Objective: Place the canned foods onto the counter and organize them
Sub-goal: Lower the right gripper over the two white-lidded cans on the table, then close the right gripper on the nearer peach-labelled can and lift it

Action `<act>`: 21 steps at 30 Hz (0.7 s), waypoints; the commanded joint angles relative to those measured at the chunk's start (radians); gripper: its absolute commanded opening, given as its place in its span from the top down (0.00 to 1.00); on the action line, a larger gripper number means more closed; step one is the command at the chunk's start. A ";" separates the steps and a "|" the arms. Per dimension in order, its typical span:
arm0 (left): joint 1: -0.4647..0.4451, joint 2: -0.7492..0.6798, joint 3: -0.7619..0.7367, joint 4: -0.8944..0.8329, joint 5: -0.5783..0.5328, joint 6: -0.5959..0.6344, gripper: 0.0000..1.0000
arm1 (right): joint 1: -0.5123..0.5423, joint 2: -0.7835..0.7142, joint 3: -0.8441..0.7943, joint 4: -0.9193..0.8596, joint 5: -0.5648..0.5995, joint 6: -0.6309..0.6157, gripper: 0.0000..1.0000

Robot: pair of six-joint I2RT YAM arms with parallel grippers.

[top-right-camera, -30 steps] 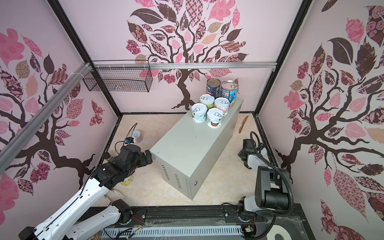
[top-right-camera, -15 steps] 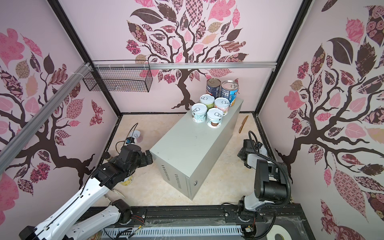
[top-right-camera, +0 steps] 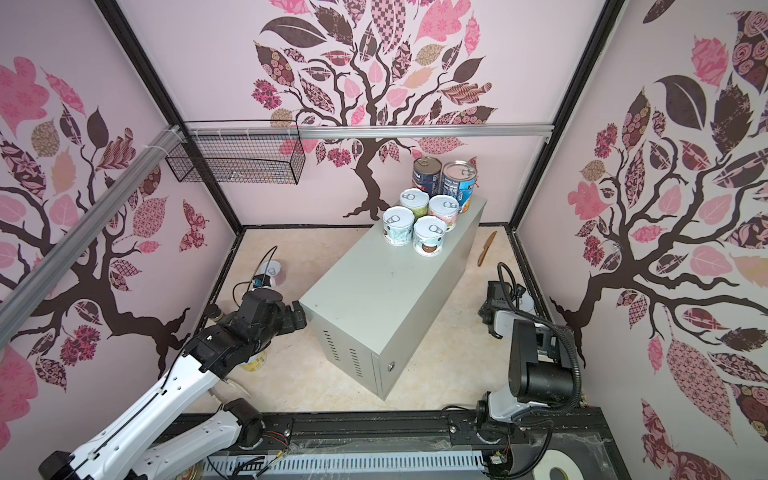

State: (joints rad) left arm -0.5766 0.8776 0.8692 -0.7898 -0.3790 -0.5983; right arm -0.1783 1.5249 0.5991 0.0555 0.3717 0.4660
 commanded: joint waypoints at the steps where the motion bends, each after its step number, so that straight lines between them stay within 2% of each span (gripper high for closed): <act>1: -0.003 -0.021 -0.007 0.029 0.007 0.018 0.02 | -0.004 -0.039 -0.029 0.021 0.010 0.006 0.30; 9: -0.004 -0.056 -0.022 0.047 0.014 0.030 0.02 | -0.003 -0.137 -0.011 -0.031 -0.060 0.022 0.33; 18: -0.002 -0.079 -0.025 0.061 0.052 0.057 0.02 | -0.003 -0.339 0.016 -0.106 -0.243 0.012 0.34; 21: -0.002 -0.094 -0.033 0.081 0.100 0.091 0.02 | -0.003 -0.406 0.023 -0.128 -0.304 0.017 0.32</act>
State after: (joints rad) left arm -0.5766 0.8028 0.8673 -0.7422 -0.3260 -0.5499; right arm -0.1783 1.1992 0.5678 -0.0635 0.1452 0.4721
